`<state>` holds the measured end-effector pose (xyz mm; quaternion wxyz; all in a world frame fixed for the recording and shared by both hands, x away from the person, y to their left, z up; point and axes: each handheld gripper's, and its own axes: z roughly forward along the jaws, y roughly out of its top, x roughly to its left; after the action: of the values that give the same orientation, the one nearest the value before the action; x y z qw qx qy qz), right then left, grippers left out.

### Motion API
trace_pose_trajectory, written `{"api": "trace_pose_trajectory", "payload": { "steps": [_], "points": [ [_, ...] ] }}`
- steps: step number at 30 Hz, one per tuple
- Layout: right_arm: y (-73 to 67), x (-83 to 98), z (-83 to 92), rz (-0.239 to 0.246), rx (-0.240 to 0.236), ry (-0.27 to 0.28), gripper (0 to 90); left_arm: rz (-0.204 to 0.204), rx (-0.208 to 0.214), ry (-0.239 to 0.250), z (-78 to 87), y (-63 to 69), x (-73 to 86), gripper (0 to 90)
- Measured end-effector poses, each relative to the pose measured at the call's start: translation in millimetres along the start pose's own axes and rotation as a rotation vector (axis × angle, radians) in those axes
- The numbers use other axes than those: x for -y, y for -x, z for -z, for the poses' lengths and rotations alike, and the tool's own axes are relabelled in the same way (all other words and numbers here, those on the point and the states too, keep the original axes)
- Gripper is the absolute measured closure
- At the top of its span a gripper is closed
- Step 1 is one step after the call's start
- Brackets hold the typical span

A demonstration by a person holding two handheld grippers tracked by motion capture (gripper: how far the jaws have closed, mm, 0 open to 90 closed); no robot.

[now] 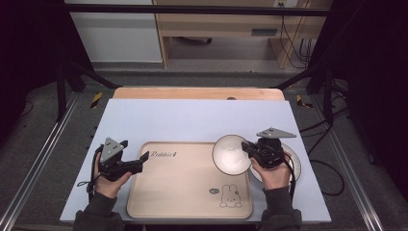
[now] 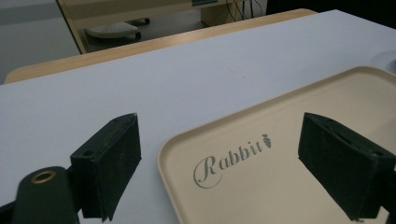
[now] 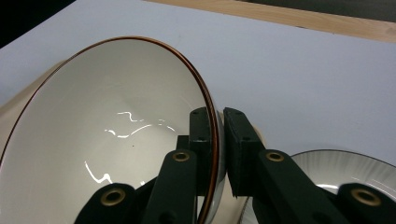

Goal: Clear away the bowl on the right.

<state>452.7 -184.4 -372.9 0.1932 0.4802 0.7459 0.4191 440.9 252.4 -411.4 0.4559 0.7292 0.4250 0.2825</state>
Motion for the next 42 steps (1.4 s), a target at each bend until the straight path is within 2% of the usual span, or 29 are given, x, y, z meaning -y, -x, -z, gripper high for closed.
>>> {"api": "trace_pose_trajectory", "payload": {
  "steps": [16,29,42],
  "points": [
    [-21.5,0.3,-29.3,0.024,-0.062,-0.036,82.1,-0.001,0.0,0.001,0.3,-0.3,0.1,12.8],
    [-32.1,-1.3,-42.5,0.03,-0.085,-0.048,82.2,0.003,0.001,0.004,0.3,-0.2,-0.1,12.8],
    [-43.7,2.9,-65.0,0.035,-0.109,-0.093,82.1,0.006,0.0,0.005,0.2,-0.6,0.0,12.8]
  ]
}}
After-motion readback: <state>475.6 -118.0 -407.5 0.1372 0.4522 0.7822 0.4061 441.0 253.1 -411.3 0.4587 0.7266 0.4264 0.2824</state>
